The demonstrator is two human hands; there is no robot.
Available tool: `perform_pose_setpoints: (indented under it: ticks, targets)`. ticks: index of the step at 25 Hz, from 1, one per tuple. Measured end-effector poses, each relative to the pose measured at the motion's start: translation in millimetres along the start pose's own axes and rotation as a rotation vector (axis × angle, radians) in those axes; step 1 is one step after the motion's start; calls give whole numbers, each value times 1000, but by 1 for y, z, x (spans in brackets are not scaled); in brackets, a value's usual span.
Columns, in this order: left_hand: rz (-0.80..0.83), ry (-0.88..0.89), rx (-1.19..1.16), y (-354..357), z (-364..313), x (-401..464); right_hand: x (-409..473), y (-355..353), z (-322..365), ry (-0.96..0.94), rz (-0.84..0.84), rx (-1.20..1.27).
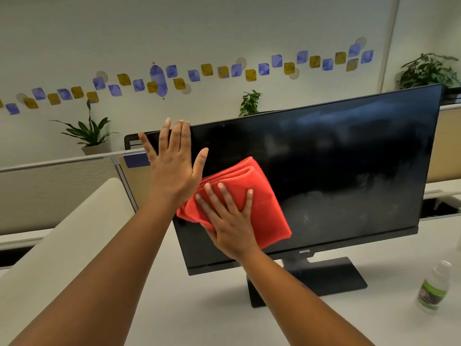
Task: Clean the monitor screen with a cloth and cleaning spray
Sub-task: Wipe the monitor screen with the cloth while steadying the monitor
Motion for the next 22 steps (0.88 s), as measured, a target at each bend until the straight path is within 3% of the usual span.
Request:
perform_pose_setpoints:
  ticks: [5,13,18,22]
  targets:
    - [2,16,36,-1,1,-1,-34,24,37,-329,203,-96]
    - [34,16,77,2,3,-1,-99,41,33,-595,439,-228]
    - [51,4,86,2,3,0,-123,29,-6,-629,505,-263]
    - [65,5,91,2,3,0,-144,5,-52,-536,515,-189]
Point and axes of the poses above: each hand's wrist, its own x-axis towards the middle knuckle, its own y-axis out of the palm, z = x × y, the point moved 6 cm from there along x, towards the middle knuckle, and after that the axes turned 1 degree about -y, right-handed, at the moved point
